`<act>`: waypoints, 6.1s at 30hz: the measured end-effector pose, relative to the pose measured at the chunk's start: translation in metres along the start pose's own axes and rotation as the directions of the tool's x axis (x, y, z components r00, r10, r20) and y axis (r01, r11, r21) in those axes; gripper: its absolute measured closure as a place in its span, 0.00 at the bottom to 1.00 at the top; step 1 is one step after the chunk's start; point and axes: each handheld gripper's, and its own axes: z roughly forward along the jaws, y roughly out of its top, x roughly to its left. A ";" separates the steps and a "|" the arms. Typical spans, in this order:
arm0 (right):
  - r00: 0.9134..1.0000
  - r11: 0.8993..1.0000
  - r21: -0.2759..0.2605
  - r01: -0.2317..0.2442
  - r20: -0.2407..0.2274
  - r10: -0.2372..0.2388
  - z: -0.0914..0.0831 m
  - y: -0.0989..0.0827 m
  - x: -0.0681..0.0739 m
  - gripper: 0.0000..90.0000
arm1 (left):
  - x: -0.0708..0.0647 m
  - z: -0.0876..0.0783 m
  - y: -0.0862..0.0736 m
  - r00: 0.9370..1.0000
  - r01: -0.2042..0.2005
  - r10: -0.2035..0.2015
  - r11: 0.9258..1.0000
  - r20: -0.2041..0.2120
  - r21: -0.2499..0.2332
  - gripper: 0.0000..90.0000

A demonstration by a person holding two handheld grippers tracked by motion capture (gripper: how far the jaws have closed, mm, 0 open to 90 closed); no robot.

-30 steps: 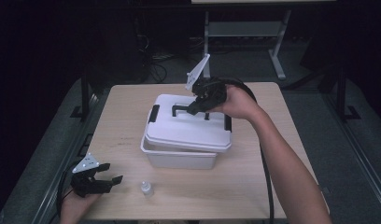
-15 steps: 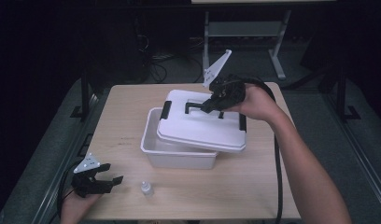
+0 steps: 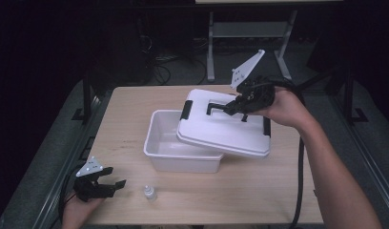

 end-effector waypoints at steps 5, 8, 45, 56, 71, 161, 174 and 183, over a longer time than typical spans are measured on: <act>1.000 1.000 0.004 -0.010 0.014 0.010 -0.009 -0.008 0.001 0.93 | 0.000 0.001 -0.001 1.000 -0.002 0.002 1.000 0.000 0.004 0.25; 1.000 1.000 -0.004 -0.024 0.019 0.024 -0.016 -0.018 0.002 0.93 | 0.000 0.000 0.000 1.000 -0.001 0.001 1.000 -0.002 0.001 0.25; 0.988 0.990 0.017 -0.138 0.079 0.136 -0.054 -0.104 0.013 0.93 | -0.001 0.002 0.000 1.000 -0.003 0.003 1.000 -0.007 0.012 0.25; 0.983 0.986 0.009 -0.164 0.083 0.163 -0.054 -0.128 0.017 0.93 | -0.002 0.004 0.000 1.000 -0.002 0.002 1.000 -0.006 0.013 0.25; 0.978 0.979 0.016 -0.202 0.060 0.201 -0.033 -0.159 0.020 0.93 | -0.001 0.004 0.001 1.000 -0.006 0.006 1.000 -0.011 0.016 0.25; 0.955 0.951 -0.095 -0.295 0.002 0.296 0.051 -0.214 0.081 0.66 | -0.014 -0.004 0.012 0.997 -0.070 0.069 0.997 0.026 0.041 0.26; 0.958 0.951 -0.122 -0.283 0.006 0.285 0.065 -0.206 0.101 0.55 | -0.032 -0.022 0.025 0.986 -0.160 0.157 0.986 0.062 0.055 0.26; 0.957 0.951 -0.112 -0.287 0.002 0.289 0.079 -0.209 0.109 0.50 | -0.044 -0.026 0.035 0.970 -0.227 0.218 0.970 0.103 0.084 0.26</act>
